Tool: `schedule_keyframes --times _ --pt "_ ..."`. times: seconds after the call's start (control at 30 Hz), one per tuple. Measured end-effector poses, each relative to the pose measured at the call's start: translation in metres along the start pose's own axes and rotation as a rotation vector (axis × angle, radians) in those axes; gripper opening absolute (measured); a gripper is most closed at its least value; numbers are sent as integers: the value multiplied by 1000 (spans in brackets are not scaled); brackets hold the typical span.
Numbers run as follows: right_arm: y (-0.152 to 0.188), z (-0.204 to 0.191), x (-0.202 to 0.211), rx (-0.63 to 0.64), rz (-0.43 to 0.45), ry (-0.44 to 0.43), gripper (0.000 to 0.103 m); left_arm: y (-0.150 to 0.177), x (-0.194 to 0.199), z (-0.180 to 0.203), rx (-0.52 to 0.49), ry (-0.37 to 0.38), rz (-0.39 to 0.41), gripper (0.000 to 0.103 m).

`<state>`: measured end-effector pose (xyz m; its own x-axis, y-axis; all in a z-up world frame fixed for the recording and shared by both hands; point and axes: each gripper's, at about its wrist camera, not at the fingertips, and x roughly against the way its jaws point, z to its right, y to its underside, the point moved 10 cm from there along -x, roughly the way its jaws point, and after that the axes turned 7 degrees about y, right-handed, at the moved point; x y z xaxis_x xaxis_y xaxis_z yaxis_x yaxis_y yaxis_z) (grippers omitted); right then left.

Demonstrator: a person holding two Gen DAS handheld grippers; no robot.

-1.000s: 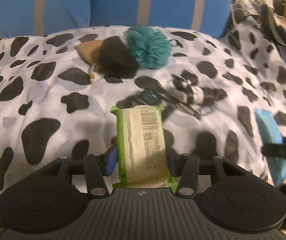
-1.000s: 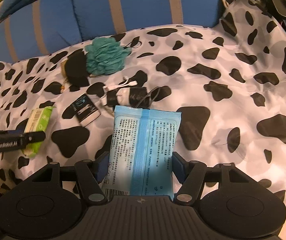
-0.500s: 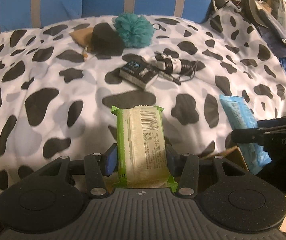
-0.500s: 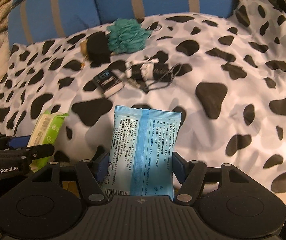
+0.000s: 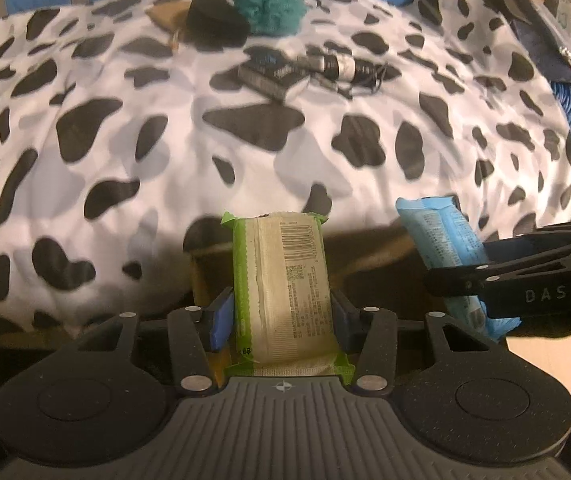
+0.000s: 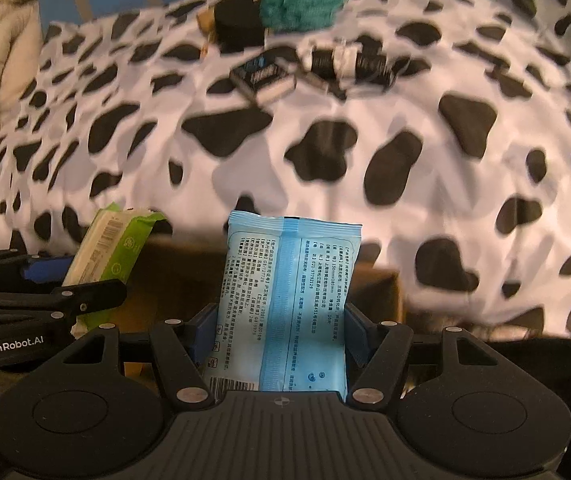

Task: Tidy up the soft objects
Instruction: 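Carry the soap bar and wipe packet to the box and release both, then withdraw both tools from the box back toward the bedspread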

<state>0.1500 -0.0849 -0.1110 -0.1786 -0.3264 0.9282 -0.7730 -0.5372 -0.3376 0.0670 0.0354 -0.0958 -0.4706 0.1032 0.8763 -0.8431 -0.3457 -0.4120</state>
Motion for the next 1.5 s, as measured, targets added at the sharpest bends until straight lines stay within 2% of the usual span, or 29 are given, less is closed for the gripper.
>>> schedule_keyframes --times 0.4,0.7,0.8,0.83,0.87,0.9,0.93,1.07,1.33,1.5 --pt "24 -12 -19 78 -126 30 68 17 -10 0 9 -8 -87 48" --pt "26 -7 -22 74 -146 41 68 18 -18 -2 19 -27 -121 48" --pt "27 -6 -25 80 -155 66 71 16 -20 -7 47 -42 -123 51" --pt "27 -5 -26 83 -157 74 77 15 -20 -9 58 -44 -123 63" --pt "27 -5 -26 85 -157 77 85 15 -20 -12 69 -50 -121 68" --pt "27 -4 -26 86 -155 81 88 14 -20 -13 75 -57 -117 72" --pt "26 -4 -25 90 -149 88 93 14 -20 -14 80 -62 -115 72" --pt "22 -4 -22 100 -124 100 103 14 -22 -16 90 -69 -128 72" --pt "18 1 -19 95 -91 135 103 11 -19 -16 96 -67 -104 72" --pt "10 3 -11 79 -39 136 103 2 -14 -16 104 -65 -55 72"
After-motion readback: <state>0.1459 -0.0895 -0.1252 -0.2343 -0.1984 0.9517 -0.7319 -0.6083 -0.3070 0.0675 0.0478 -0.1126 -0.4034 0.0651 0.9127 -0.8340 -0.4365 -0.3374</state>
